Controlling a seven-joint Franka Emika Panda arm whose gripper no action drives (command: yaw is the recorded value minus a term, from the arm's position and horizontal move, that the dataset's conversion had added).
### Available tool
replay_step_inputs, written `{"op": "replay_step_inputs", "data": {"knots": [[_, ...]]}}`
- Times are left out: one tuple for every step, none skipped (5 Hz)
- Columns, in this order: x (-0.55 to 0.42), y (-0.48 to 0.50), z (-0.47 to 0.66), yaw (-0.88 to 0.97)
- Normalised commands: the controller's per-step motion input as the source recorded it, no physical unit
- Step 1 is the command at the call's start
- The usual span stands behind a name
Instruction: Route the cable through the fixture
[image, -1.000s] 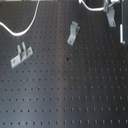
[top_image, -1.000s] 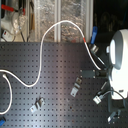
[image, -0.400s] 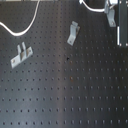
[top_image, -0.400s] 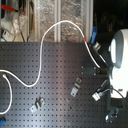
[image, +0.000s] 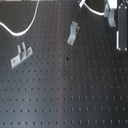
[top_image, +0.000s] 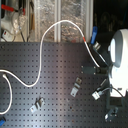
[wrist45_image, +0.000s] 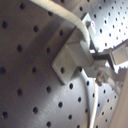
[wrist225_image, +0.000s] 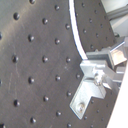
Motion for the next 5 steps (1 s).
{"op": "replay_step_inputs", "data": {"knots": [[-0.098, 0.007, 0.23, 0.0], [-0.201, 0.007, 0.26, 0.0], [-0.255, 0.008, 0.26, 0.0], [-0.267, 0.01, 0.29, 0.0], [-0.194, 0.117, 0.31, 0.0]]}}
